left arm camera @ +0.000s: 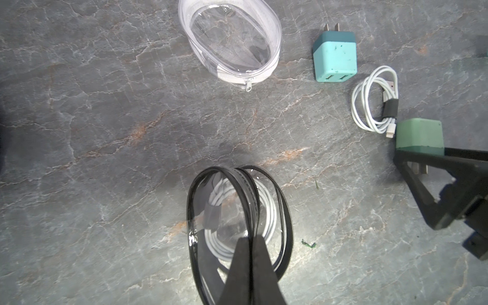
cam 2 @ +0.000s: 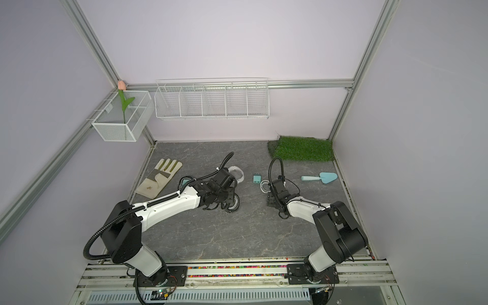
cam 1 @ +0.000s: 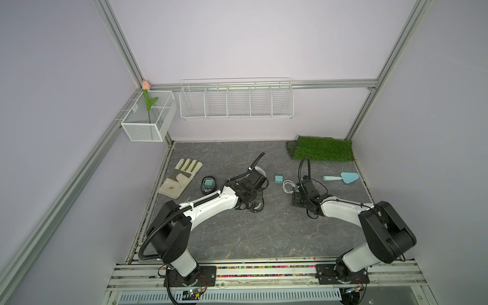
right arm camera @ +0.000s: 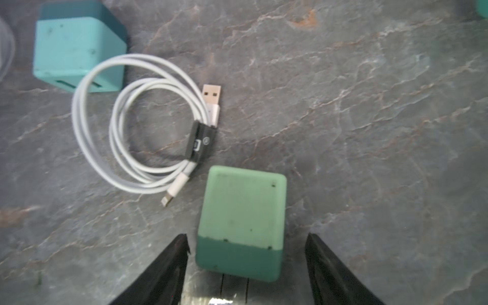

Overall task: Pack away charging kits
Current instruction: Pick up the plug from the center of the board.

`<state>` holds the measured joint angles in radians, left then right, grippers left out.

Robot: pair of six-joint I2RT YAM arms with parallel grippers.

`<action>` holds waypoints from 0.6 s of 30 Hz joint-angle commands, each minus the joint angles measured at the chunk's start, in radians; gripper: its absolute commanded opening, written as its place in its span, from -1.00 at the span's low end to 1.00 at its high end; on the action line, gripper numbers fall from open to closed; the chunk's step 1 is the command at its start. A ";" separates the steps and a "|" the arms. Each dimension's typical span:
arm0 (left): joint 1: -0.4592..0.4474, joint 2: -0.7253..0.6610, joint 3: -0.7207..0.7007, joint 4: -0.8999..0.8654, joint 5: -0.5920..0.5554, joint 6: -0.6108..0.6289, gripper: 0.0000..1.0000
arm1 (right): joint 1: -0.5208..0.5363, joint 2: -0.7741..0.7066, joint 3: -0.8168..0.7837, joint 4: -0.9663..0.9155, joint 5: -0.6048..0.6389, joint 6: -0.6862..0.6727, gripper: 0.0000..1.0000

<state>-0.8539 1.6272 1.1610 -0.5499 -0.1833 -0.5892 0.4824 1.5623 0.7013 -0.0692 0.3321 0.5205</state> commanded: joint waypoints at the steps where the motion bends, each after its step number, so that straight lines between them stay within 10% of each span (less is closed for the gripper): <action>1: -0.004 -0.007 -0.012 0.013 0.002 0.005 -1.00 | 0.002 0.035 0.048 -0.059 0.076 0.042 0.45; 18: -0.004 -0.010 -0.012 0.017 0.011 0.012 -1.00 | 0.010 0.094 0.092 -0.058 0.099 0.077 -0.13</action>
<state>-0.8539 1.6272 1.1564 -0.5472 -0.1783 -0.5892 0.4847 1.6619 0.7933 -0.1074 0.4076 0.5808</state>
